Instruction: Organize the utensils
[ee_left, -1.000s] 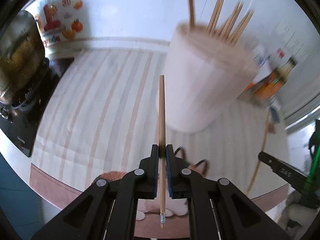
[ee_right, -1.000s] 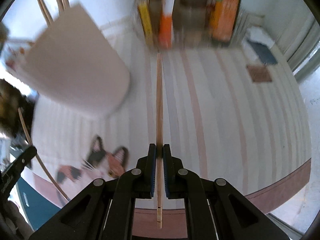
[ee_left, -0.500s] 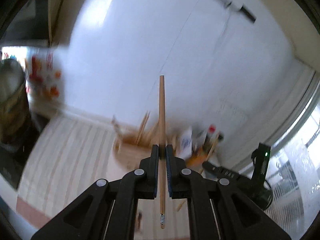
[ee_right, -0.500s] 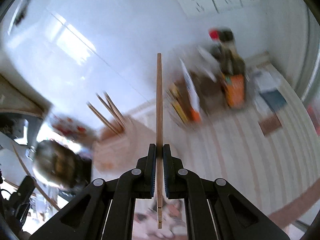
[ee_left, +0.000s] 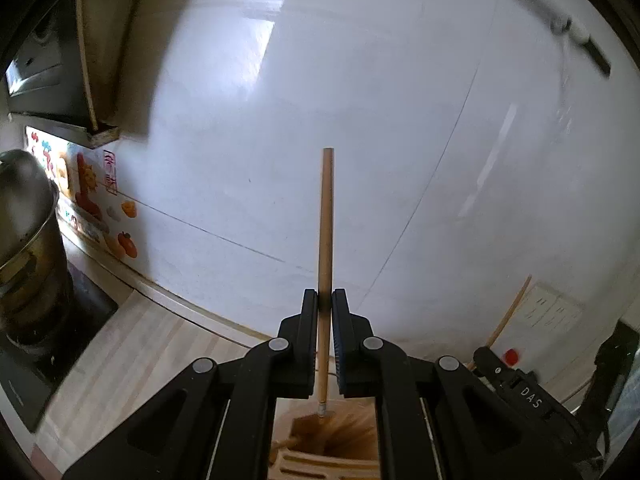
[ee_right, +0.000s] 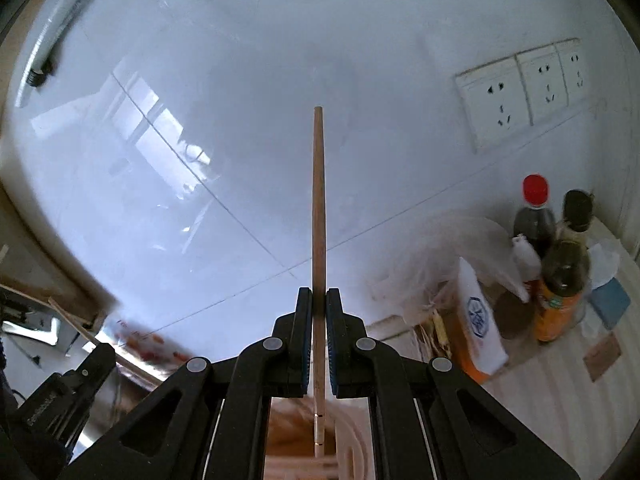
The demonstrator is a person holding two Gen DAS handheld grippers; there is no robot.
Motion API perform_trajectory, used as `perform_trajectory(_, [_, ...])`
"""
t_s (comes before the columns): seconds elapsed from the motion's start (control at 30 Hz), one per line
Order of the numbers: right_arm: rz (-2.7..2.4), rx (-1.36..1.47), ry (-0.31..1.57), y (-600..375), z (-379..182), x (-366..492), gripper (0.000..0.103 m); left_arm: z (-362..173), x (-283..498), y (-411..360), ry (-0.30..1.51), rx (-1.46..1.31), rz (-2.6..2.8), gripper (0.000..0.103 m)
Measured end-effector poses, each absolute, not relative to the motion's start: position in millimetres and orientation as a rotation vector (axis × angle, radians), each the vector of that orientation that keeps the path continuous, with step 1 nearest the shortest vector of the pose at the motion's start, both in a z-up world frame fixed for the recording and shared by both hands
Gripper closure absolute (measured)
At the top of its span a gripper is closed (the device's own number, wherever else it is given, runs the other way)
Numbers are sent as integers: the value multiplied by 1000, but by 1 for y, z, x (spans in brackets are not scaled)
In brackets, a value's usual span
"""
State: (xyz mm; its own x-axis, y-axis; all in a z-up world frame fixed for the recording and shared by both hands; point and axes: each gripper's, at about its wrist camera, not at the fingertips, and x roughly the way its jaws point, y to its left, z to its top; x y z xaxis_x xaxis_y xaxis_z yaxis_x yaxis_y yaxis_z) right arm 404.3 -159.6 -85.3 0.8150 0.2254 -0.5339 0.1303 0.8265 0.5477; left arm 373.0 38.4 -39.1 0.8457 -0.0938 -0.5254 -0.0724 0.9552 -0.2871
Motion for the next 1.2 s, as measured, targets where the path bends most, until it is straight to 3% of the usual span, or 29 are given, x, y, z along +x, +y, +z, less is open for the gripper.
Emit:
perform_trajectory(0.47, [186, 477, 646, -127, -110, 393, 92, -61, 364, 36, 753, -267, -103, 95])
perform_trajectory(0.5, [211, 458, 667, -124, -108, 390, 79, -56, 360, 38, 775, -273, -112, 87])
perform_trajectory(0.53, [224, 445, 677, -124, -105, 385, 69, -51, 356, 39, 786, -272, -97, 68])
perform_trajectory(0.57, [229, 440, 672, -127, -102, 379, 51, -45, 351, 42, 790, -266, -61, 52])
perform_trajectory(0.6, [227, 443, 664, -131, -97, 372, 43, -37, 344, 45, 781, -257, -26, 19])
perform_trajectory(0.63, [220, 449, 654, -138, -92, 364, 42, -30, 335, 49, 763, -260, -7, 7])
perform_trajectory(0.73, [179, 415, 662, -151, -79, 341, 37, -16, 310, 55, 718, -247, 27, 1])
perform_trajectory(0.9, [95, 254, 727, -148, -80, 313, 3, -26, 275, 37, 705, -32, 132, 0])
perform_trajectory(1.2, [-7, 52, 760, -133, -90, 268, 0, -61, 237, 30, 760, 16, 181, 0])
